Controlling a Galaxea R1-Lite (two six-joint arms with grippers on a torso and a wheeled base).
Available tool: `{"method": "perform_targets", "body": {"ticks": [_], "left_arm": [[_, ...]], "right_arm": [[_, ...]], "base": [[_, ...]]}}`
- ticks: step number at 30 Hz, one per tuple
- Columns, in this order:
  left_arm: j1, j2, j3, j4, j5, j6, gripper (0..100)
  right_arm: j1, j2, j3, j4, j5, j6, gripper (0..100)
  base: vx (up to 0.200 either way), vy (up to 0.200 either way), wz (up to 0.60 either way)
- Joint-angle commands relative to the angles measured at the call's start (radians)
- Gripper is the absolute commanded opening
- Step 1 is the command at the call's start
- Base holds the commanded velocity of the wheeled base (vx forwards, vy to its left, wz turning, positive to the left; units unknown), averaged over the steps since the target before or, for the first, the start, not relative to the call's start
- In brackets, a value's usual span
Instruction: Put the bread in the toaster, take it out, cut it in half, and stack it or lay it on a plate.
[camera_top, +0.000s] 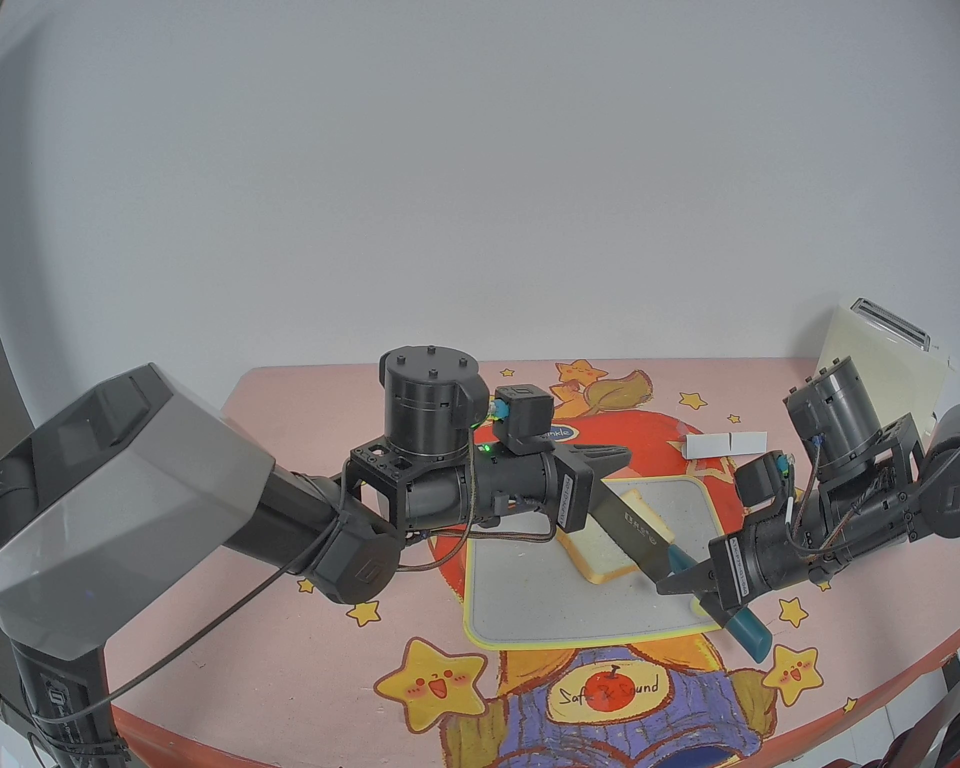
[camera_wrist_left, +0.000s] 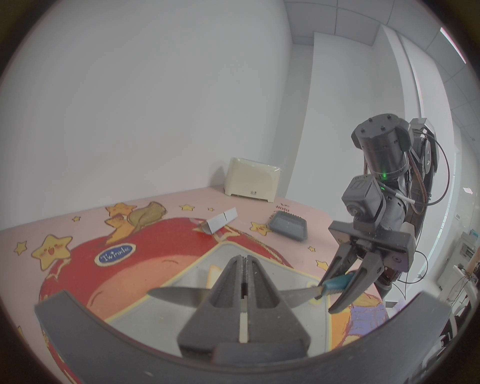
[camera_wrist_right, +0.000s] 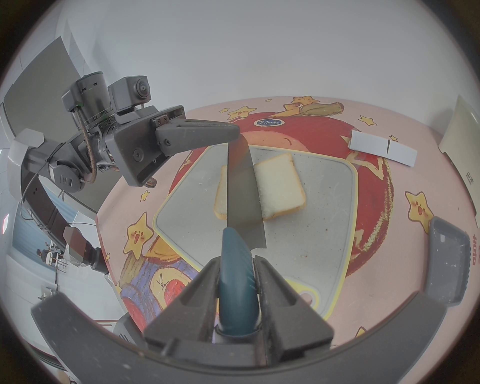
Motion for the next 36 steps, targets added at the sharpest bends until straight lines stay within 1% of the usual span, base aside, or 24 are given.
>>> {"method": "perform_targets", "body": {"ticks": [1, 5, 8, 9, 14, 21, 23, 25, 26, 29, 36], "left_arm": [[0.000, -0.004, 0.014, -0.001, 0.000, 0.000, 0], [-0.003, 0.002, 0.014, -0.003, 0.000, 0.004, 0], [-0.003, 0.005, 0.013, -0.003, -0.002, 0.004, 0], [-0.003, 0.007, 0.013, -0.004, -0.002, 0.005, 0], [-0.005, 0.024, 0.020, -0.035, -0.003, 0.004, 0], [-0.005, 0.028, 0.034, -0.038, -0.003, 0.004, 0], [-0.005, 0.028, 0.037, -0.038, -0.003, 0.005, 0], [-0.005, 0.022, 0.032, -0.041, -0.003, 0.004, 0], [-0.005, 0.022, 0.032, -0.041, -0.003, 0.004, 0], [-0.003, 0.013, 0.034, -0.058, -0.006, 0.000, 0], [-0.003, 0.016, 0.048, -0.060, -0.006, 0.002, 0]], "right_arm": [[-0.010, 0.002, 0.003, 0.000, 0.002, 0.001, 0], [-0.018, 0.009, 0.005, 0.000, 0.021, 0.003, 0], [-0.025, 0.005, 0.003, 0.000, 0.059, 0.011, 0], [-0.027, 0.007, 0.003, -0.002, 0.064, 0.012, 0], [-0.028, 0.009, 0.003, -0.002, 0.067, 0.015, 0], [-0.028, 0.012, 0.005, -0.002, 0.068, 0.018, 0], [-0.028, 0.016, 0.003, -0.002, 0.075, 0.020, 0], [-0.028, 0.019, 0.000, -0.003, 0.101, 0.052, 0], [-0.028, 0.019, 0.000, -0.003, 0.101, 0.052, 0], [-0.028, 0.018, -0.008, -0.003, 0.125, 0.069, 0], [-0.034, 0.019, -0.009, -0.003, 0.145, 0.083, 0]], "base": [[0.000, 0.000, 0.00], [0.000, 0.000, 0.00], [0.000, 0.000, 0.00], [0.000, 0.000, 0.00], [0.000, 0.000, 0.00], [0.000, 0.000, 0.00], [0.000, 0.000, 0.00], [0.000, 0.000, 0.00], [0.000, 0.000, 0.00], [0.000, 0.000, 0.00], [0.000, 0.000, 0.00]]}}
